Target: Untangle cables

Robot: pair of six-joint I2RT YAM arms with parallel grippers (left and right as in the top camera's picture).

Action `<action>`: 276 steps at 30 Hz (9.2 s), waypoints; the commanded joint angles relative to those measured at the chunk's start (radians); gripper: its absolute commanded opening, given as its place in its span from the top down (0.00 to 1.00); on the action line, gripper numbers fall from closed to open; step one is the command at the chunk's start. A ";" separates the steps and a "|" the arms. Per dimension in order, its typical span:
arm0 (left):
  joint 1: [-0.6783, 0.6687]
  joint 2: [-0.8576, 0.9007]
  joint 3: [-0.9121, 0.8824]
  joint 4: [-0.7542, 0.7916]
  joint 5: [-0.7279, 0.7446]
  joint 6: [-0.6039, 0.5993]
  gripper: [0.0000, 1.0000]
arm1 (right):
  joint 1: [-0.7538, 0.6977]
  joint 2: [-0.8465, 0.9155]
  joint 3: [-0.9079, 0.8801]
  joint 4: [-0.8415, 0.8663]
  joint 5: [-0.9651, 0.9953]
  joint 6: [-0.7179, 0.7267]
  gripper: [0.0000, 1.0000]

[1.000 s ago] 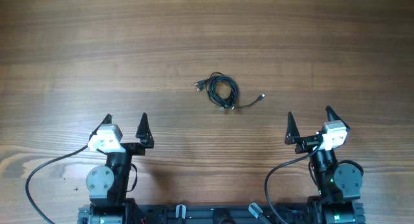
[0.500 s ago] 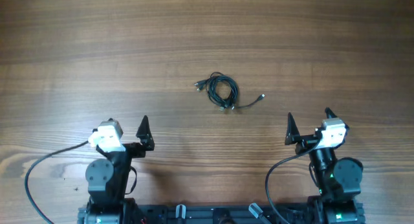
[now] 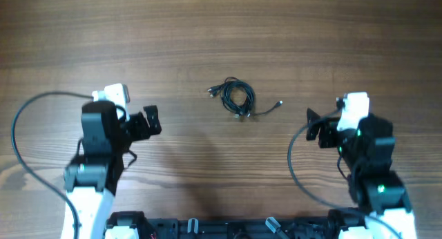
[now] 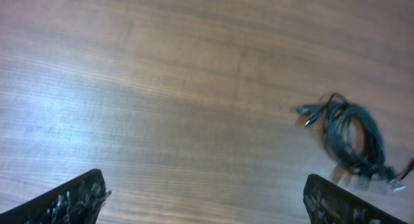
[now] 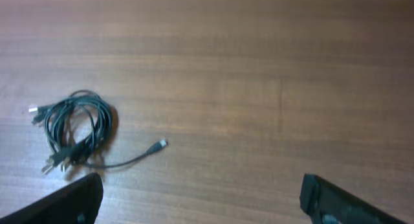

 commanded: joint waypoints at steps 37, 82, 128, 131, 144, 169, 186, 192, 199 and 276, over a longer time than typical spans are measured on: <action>-0.455 0.865 0.362 0.290 0.092 -0.219 0.13 | 0.004 0.295 0.362 -0.237 -0.124 0.097 0.00; -0.578 0.699 0.363 0.267 0.517 -0.245 0.96 | 0.004 0.637 0.359 -0.236 -0.563 0.115 0.23; -0.382 0.687 0.362 0.363 1.033 -0.320 0.96 | 0.013 0.728 0.359 -0.006 -0.964 0.241 0.80; -0.379 0.687 0.362 0.360 1.016 -0.318 0.96 | 0.013 0.728 0.359 -0.062 -0.865 0.250 0.85; -0.378 0.687 0.362 0.163 0.812 -0.315 0.96 | 0.013 0.728 0.359 -0.246 -0.398 0.403 0.60; -0.296 0.687 0.362 0.435 1.286 -0.286 0.96 | 0.058 0.728 0.359 0.109 -1.123 0.537 0.48; -0.294 0.687 0.362 0.124 0.801 -0.153 0.95 | 0.109 0.728 0.359 -0.184 -0.331 0.482 0.90; -0.294 0.687 0.362 0.093 0.722 -0.153 0.13 | 0.109 0.728 0.359 -0.185 -0.331 0.483 0.94; -0.306 0.687 0.362 0.109 0.821 -0.154 0.27 | 0.109 0.728 0.359 -0.171 -0.375 0.482 0.96; -0.246 0.671 0.362 0.147 1.168 -0.135 0.96 | 0.109 0.728 0.359 0.127 -1.063 0.388 0.64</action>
